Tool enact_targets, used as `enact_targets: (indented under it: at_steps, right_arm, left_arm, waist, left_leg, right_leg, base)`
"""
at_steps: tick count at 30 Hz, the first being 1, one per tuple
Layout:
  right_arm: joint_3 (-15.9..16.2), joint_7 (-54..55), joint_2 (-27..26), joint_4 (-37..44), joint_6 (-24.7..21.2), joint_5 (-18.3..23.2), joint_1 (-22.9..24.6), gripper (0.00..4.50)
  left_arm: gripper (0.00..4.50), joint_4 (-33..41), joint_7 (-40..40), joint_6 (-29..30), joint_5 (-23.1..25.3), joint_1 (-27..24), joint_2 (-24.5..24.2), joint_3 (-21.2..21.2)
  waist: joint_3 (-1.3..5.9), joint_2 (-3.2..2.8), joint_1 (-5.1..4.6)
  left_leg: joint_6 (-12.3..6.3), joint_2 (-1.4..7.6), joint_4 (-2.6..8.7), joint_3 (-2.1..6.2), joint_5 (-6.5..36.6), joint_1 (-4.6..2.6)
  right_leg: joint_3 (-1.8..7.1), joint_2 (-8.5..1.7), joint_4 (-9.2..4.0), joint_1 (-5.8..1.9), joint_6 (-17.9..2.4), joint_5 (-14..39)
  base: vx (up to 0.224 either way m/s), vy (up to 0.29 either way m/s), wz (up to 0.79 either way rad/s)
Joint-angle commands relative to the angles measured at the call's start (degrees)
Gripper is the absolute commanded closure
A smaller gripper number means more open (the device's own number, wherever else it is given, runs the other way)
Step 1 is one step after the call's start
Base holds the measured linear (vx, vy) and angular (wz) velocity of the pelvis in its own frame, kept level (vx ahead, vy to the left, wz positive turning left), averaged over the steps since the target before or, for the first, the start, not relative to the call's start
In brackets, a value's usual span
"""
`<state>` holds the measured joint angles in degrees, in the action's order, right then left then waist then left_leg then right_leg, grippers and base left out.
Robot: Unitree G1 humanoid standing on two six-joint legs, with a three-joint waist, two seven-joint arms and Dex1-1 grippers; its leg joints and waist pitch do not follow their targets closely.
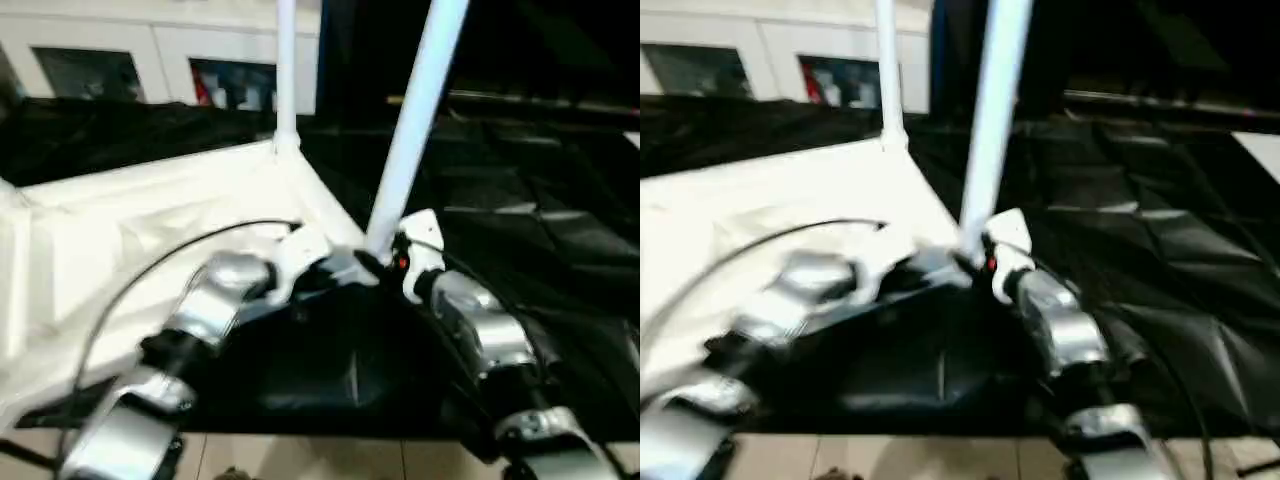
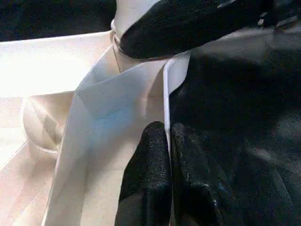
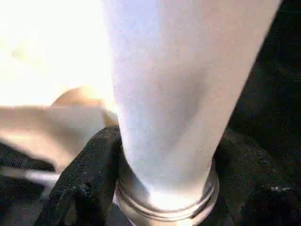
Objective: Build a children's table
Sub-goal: Rotate leg to tighten
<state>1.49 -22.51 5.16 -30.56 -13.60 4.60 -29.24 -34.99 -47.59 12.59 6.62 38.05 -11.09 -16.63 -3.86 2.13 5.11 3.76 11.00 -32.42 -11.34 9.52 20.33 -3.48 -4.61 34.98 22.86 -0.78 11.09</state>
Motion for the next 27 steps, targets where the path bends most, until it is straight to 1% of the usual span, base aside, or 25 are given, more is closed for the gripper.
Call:
enact_targets:
  at_steps: [1,2,3,5,6,7,8,9,10,11,12,13,15,16,17,18,19,20,21,22,23,24,25,26,27]
  right_arm:
    - [1.8,0.8,-2.2,-1.1,-1.6,0.2,0.3,1.89]
    - [1.9,0.8,-2.2,-1.1,-1.6,0.3,0.3,1.89]
    - [2.7,0.2,-2.8,-0.7,-0.4,0.3,0.4,1.89]
    - [3.6,-2.0,-2.7,0.6,1.0,0.4,0.8,1.89]
    - [3.6,-3.1,-2.6,1.4,1.3,0.6,1.0,1.54]
    - [3.3,-4.6,-2.4,2.3,1.5,1.2,1.1,1.54]
    - [3.2,-4.9,-2.3,2.5,1.5,1.4,1.1,1.19]
    - [3.2,-7.1,-1.4,3.5,1.3,2.1,1.2,1.17]
    - [3.9,-9.3,0.1,4.2,1.4,2.0,1.0,1.08]
    - [5.2,-13.8,2.8,5.5,1.6,2.2,1.0,1.08]
    - [5.2,-13.8,2.8,5.5,1.6,2.2,1.0,0.79]
    - [6.5,-19.6,6.0,7.2,2.0,2.8,1.2,0.72]
    - [7.2,-22.7,7.8,8.1,2.5,3.1,1.5,0.72]
    - [8.1,-28.0,11.3,9.6,3.0,3.4,1.8,0.72]
    - [8.1,-28.1,11.4,9.6,3.0,3.4,1.8,0.72]
    - [8.2,-29.6,12.4,9.9,3.2,3.4,1.9,0.72]
    - [8.3,-31.9,14.2,10.1,3.4,3.4,1.9,0.72]
    - [8.1,-34.6,16.4,10.2,3.6,3.4,1.8,0.72]
    - [8.1,-34.6,16.4,10.2,3.6,3.4,1.8,0.72]
    - [7.9,-35.5,17.1,10.1,3.6,3.5,1.7,0.72]
    - [7.7,-36.5,17.8,10.1,3.7,3.6,1.6,0.72]
    - [7.7,-36.5,17.8,10.1,3.7,3.6,1.6,0.72]
    - [7.7,-36.5,17.8,10.1,3.7,3.6,1.6,0.72]
    - [7.8,-37.6,18.4,10.2,3.5,3.8,1.5,0.72]
    - [8.2,-38.5,19.1,10.4,3.5,3.9,1.7,0.72]
  left_arm:
    - [4.50,-2.1,4.0,-1.2,-1.5,-0.7,3.3,0.0]
    - [4.50,-2.2,4.0,-1.3,-1.5,-0.6,3.4,0.0]
    - [4.50,-2.9,3.7,-1.9,-0.8,-0.2,3.7,-0.4]
    - [4.50,-3.2,2.9,-2.4,-0.1,-0.1,3.1,-0.8]
    - [4.50,-3.5,2.7,-2.5,0.1,0.0,2.7,-0.8]
    - [4.50,-3.6,2.3,-2.7,0.2,-0.1,2.2,-0.6]
    - [4.50,-3.6,2.2,-2.7,0.2,-0.1,2.1,-0.6]
    - [4.50,-3.5,1.4,-2.8,0.2,-0.3,1.2,-0.5]
    - [4.50,-3.1,0.2,-3.1,0.1,-0.6,0.2,-0.6]
    - [4.50,-2.1,-2.0,-3.3,-0.6,-1.3,-1.2,-0.3]
    - [4.50,-2.1,-2.0,-3.3,-0.6,-1.3,-1.2,-0.3]
    - [4.50,-0.9,-5.1,-4.1,-1.8,-2.3,-2.7,0.0]
    - [4.50,-0.2,-7.0,-4.9,-2.3,-2.8,-3.5,0.0]
    - [4.50,0.9,-10.4,-6.2,-3.1,-3.8,-5.2,0.0]
    - [4.50,0.9,-10.4,-6.3,-3.1,-3.8,-5.2,0.0]
    - [4.50,1.2,-11.5,-6.8,-3.3,-4.1,-5.7,0.0]
    - [4.50,2.4,-13.8,-7.0,-4.3,-4.8,-6.6,0.0]
    - [4.50,4.5,-17.4,-6.6,-6.0,-5.9,-8.0,-0.1]
    - [4.50,4.5,-17.5,-6.6,-6.0,-6.0,-8.0,-0.1]
    - [4.50,5.5,-18.9,-6.2,-6.8,-6.4,-8.5,-0.2]
    - [4.50,6.7,-20.8,-5.9,-7.9,-7.0,-9.2,-0.3]
    - [4.50,6.7,-20.8,-5.9,-7.9,-7.0,-9.2,-0.3]
    - [4.50,6.7,-20.8,-5.9,-7.9,-7.0,-9.2,-0.3]
    - [4.50,7.9,-22.2,-5.3,-8.6,-7.5,-9.6,-0.4]
    - [4.50,9.1,-23.7,-4.4,-9.5,-8.0,-10.1,-0.3]
  waist:
    - [3.09,0.69,-0.02]
    - [3.10,0.69,0.03]
    - [3.11,0.47,0.00]
    - [3.06,0.56,0.05]
    - [3.06,0.54,0.11]
    - [3.02,0.54,0.09]
    - [3.04,0.56,0.11]
    - [3.01,0.54,0.15]
    - [3.04,0.60,0.15]
    - [3.02,0.67,0.16]
    - [2.98,0.82,-0.01]
    - [2.86,0.89,-0.08]
    - [3.04,0.88,0.14]
    - [2.93,0.98,0.02]
    - [2.97,1.02,0.17]
    - [3.05,1.00,0.25]
    - [3.05,0.99,0.28]
    - [3.05,0.92,0.17]
    - [3.08,0.90,0.20]
    - [3.03,0.83,0.13]
    - [3.06,0.84,0.12]
    - [3.10,0.82,0.13]
    - [3.05,0.83,0.10]
    - [3.04,0.79,0.17]
    - [3.00,0.78,0.20]
  left_leg:
    - [-0.63,2.08,3.71,1.24,13.4,-0.56]
    - [-1.04,2.07,3.70,1.20,12.9,-0.44]
    - [-1.31,2.01,3.67,1.13,12.7,-0.34]
    - [-1.49,2.01,3.69,1.15,13.0,-0.29]
    - [-1.56,2.07,3.71,1.17,13.3,-0.34]
    - [-1.53,2.09,3.75,1.20,13.3,-0.29]
    - [-1.56,2.09,3.77,1.21,13.6,-0.29]
    - [-1.73,2.12,3.80,1.25,13.8,-0.28]
    - [-1.90,2.11,3.75,1.21,13.7,-0.19]
    - [-2.22,2.14,3.79,1.31,13.5,-0.09]
    - [-2.59,2.08,3.74,1.29,13.3,0.19]
    - [-2.79,2.09,3.78,1.27,13.2,0.14]
    - [-3.08,2.18,3.52,1.23,12.9,-0.01]
    - [-3.52,2.15,3.55,1.14,11.9,0.29]
    - [-3.70,2.19,3.52,1.16,11.7,0.22]
    - [-3.89,2.20,3.39,1.05,11.1,0.03]
    - [-3.94,2.21,3.38,1.05,10.6,0.03]
    - [-4.13,2.27,3.36,0.98,10.4,0.07]
    - [-4.16,2.34,3.35,1.02,10.3,0.06]
    - [-4.36,2.36,3.35,0.91,10.0,-0.05]
    - [-4.41,2.37,3.33,0.90,9.8,-0.02]
    - [-4.51,2.46,3.35,0.90,9.3,-0.01]
    - [-4.54,2.41,3.33,0.87,9.2,-0.02]
    - [-4.50,2.41,3.29,0.81,9.5,-0.15]
    - [-4.48,2.43,3.33,0.85,9.5,-0.10]
  right_leg:
    - [2.85,-3.92,-5.21,-1.86,-7.5,18.4]
    - [2.84,-3.92,-5.09,-1.94,-7.8,17.1]
    - [2.86,-3.85,-5.13,-1.97,-7.9,16.1]
    - [2.81,-3.92,-5.14,-2.07,-7.9,16.4]
    - [2.81,-4.00,-5.22,-2.05,-7.9,16.9]
    - [2.81,-4.00,-5.22,-2.06,-7.8,17.1]
    - [2.78,-3.97,-5.25,-2.09,-7.7,17.6]
    - [2.76,-3.97,-5.27,-2.10,-7.7,17.6]
    - [2.79,-3.96,-5.24,-2.20,-7.6,17.2]
    - [2.72,-3.92,-5.13,-2.29,-7.5,16.8]
    - [2.70,-3.93,-5.06,-2.51,-7.4,16.7]
    - [2.67,-3.97,-5.25,-2.35,-7.3,17.8]
    - [2.71,-4.08,-5.26,-2.45,-7.5,17.7]
    - [2.78,-3.95,-5.05,-2.42,-7.8,16.3]
    - [2.72,-3.97,-5.08,-2.46,-7.8,16.7]
    - [2.81,-3.96,-4.96,-2.33,-8.3,15.5]
    - [2.77,-3.85,-4.82,-2.41,-8.7,14.8]
    - [2.73,-3.81,-4.68,-2.33,-9.3,13.7]
    - [2.72,-3.89,-4.56,-2.40,-9.6,13.3]
    - [2.73,-3.71,-4.46,-2.23,-10.4,12.3]
    - [2.73,-3.73,-4.36,-2.30,-10.7,11.9]
    - [2.71,-3.70,-4.25,-2.32,-11.1,10.9]
    - [2.70,-3.65,-4.23,-2.27,-11.3,10.5]
    - [2.72,-3.69,-4.27,-2.24,-11.5,10.6]
    - [2.71,-3.74,-4.24,-2.31,-11.6,10.8]
  base:
    - [0.000,0.000,0.00]
    - [0.000,0.000,0.00]
    - [0.000,0.000,0.00]
    - [0.000,0.000,0.00]
    - [0.000,0.000,0.00]
    - [0.000,0.000,0.00]
    - [0.000,0.000,0.00]
    - [0.000,0.000,0.00]
    - [0.000,0.000,0.00]
    - [0.000,0.000,0.00]
    - [0.000,0.000,0.00]
    - [0.000,0.000,0.00]
    - [0.000,0.000,0.00]
    - [0.000,0.000,0.00]
    - [0.000,0.000,0.00]
    - [0.000,0.000,0.00]
    - [0.000,0.000,0.00]
    - [0.000,0.000,0.00]
    - [0.000,0.000,0.00]
    - [0.000,0.000,0.00]
    - [0.000,0.000,0.00]
    - [0.000,0.000,0.00]
    - [0.000,0.000,0.00]
    - [0.000,0.000,0.00]
    - [0.000,0.000,0.00]
